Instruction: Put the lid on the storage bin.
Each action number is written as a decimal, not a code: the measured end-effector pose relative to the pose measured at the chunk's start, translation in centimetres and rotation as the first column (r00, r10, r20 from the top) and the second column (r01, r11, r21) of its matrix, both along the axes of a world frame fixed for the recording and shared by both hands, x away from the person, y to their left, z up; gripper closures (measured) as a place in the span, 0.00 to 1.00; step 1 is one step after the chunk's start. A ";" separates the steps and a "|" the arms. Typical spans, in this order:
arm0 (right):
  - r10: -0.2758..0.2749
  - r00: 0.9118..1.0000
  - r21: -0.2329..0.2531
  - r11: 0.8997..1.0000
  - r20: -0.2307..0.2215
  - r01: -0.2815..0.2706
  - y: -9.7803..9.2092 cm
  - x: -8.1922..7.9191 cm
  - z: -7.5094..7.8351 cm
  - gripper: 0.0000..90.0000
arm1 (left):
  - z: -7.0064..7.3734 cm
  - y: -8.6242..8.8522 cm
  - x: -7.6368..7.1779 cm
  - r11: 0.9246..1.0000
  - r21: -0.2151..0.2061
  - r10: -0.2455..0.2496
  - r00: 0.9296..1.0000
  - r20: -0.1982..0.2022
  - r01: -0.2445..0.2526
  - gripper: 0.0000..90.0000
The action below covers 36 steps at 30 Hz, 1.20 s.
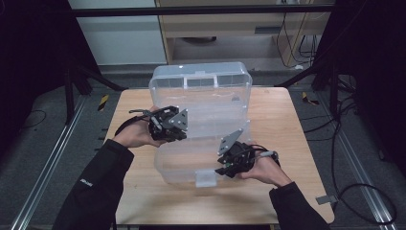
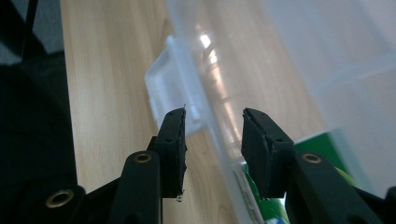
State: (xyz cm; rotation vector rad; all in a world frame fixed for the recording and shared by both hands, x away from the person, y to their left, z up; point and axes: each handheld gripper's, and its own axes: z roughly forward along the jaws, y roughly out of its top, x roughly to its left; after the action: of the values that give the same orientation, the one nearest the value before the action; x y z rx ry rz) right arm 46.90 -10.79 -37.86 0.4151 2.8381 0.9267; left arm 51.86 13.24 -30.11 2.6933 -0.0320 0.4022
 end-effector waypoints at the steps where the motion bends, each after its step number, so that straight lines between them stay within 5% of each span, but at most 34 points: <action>1: -0.018 1.000 0.022 1.000 0.012 0.018 -0.4 0.0 0.2 0.67 | 0.0 0.0 0.0 1.000 -0.002 0.004 1.000 -0.006 -0.004 0.99; 9: -0.144 0.989 0.138 0.981 0.040 0.137 -3.3 0.3 1.1 0.75 | 0.0 -0.1 -0.1 1.000 0.012 0.002 1.000 -0.005 -0.002 0.99; 22: -0.272 0.962 0.307 0.915 -0.008 0.261 -7.2 -0.1 2.9 0.97 | -0.1 -0.2 -0.1 1.000 0.000 0.010 1.000 -0.023 -0.010 0.99; 28: -0.332 0.943 0.394 0.866 -0.009 0.309 -8.3 0.4 4.7 0.99 | -0.2 -0.2 -0.2 1.000 0.003 0.004 1.000 -0.029 -0.004 0.99; 32: -0.391 0.920 0.452 0.821 -0.002 0.350 -8.8 1.2 5.8 0.99 | -0.4 -0.1 -0.2 1.000 -0.006 0.007 0.999 -0.039 -0.007 0.99; 36: -0.461 0.887 0.498 0.770 0.002 0.399 -9.5 2.6 6.3 1.00 | -0.5 -0.1 -0.3 1.000 -0.015 0.006 0.999 -0.050 -0.007 0.99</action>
State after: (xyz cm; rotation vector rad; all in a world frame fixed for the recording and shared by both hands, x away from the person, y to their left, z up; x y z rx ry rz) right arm 49.51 -20.27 -31.57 0.9779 2.2064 1.4825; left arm 51.57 13.16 -30.63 2.6876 -0.0053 0.3362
